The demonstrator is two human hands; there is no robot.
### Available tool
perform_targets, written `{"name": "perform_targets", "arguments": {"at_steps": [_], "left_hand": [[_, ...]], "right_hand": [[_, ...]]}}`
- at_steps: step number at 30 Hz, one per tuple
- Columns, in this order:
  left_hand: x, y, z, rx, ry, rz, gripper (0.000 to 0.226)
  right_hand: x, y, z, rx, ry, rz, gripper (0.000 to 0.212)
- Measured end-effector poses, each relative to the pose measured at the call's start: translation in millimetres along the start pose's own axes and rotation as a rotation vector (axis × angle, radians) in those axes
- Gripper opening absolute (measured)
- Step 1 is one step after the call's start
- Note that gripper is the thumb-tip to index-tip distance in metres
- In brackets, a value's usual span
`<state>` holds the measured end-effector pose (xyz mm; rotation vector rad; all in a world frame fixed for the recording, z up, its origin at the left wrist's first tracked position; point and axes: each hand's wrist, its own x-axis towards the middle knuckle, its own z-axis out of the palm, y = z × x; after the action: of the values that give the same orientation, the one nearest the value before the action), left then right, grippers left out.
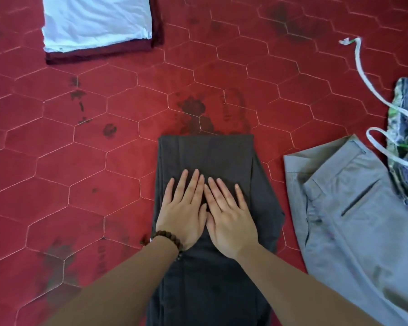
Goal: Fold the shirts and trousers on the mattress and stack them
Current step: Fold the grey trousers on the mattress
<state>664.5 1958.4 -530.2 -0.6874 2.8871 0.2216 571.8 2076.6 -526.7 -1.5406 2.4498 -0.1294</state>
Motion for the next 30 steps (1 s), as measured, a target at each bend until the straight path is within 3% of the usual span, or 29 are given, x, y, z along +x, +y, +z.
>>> {"name": "perform_targets", "arguments": {"at_steps": [11, 18, 22, 30], "left_hand": [[15.9, -5.9, -15.8, 0.046, -0.072, -0.007, 0.064], [78.6, -40.9, -18.4, 0.014, 0.003, -0.097, 0.068], [80.1, -46.2, -16.5, -0.024, 0.019, -0.064, 0.064], [-35.4, -23.5, -6.5, -0.058, -0.036, -0.023, 0.066]], "right_hand": [[16.5, 13.8, -16.9, -0.036, -0.057, 0.009, 0.055], [69.2, 53.3, -19.4, -0.102, 0.029, 0.066, 0.054], [69.5, 54.5, -14.5, -0.099, 0.041, 0.066, 0.055], [-18.9, -3.5, 0.9, -0.083, -0.038, 0.153, 0.064]]}}
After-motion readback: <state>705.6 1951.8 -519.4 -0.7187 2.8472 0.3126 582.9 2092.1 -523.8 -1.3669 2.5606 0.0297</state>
